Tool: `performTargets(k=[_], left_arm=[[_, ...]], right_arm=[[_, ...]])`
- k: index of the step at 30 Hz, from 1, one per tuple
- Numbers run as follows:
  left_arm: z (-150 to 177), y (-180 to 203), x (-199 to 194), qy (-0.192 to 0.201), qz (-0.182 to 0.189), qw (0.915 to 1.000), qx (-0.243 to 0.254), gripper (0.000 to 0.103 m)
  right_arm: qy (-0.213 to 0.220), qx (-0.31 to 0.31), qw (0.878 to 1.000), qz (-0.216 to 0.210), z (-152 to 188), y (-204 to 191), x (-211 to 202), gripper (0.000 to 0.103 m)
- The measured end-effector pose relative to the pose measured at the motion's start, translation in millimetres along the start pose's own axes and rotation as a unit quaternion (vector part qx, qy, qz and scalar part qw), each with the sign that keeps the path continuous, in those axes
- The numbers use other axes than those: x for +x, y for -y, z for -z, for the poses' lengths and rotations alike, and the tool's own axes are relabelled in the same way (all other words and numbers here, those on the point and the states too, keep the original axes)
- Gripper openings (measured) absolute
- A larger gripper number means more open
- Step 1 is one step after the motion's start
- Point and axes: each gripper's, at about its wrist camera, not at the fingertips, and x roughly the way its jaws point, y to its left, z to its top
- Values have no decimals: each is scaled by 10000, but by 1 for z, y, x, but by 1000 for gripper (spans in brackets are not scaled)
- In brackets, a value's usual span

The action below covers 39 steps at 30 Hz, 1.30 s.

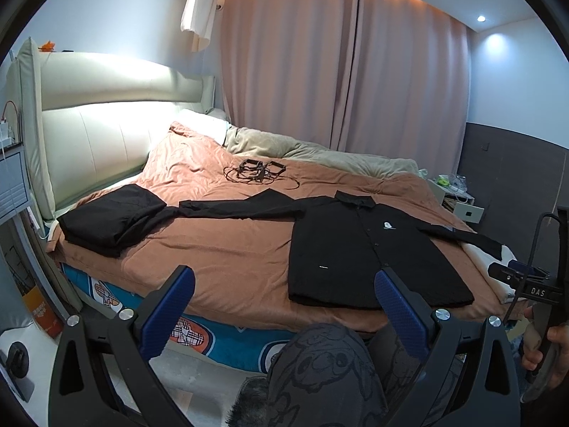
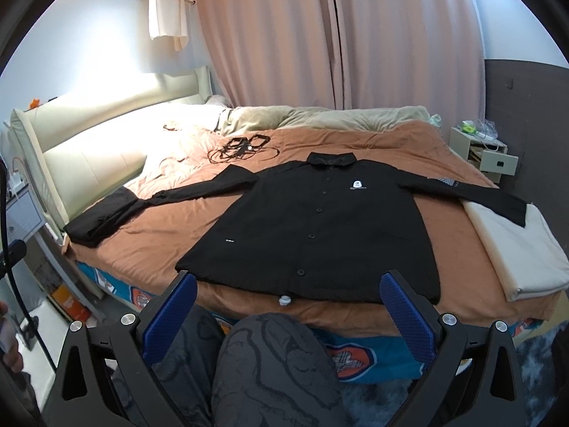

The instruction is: Fold large clothes

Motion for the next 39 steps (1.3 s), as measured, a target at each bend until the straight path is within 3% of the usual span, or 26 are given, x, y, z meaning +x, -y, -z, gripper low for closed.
performTargets(k=[15, 25, 39], left_arm=[[-27, -35, 108, -492, -209, 9984, -166, 103], [-42, -58, 184, -833, -342, 9955, -306, 103], [-70, -91, 276, -1097, -457, 9910, -619, 103]], right_arm=[[-569, 134, 9983, 27, -38, 4, 107, 103], [-861, 146, 9961, -136, -69, -14, 185, 103], [-946, 571, 9928, -453, -108, -39, 298, 103]])
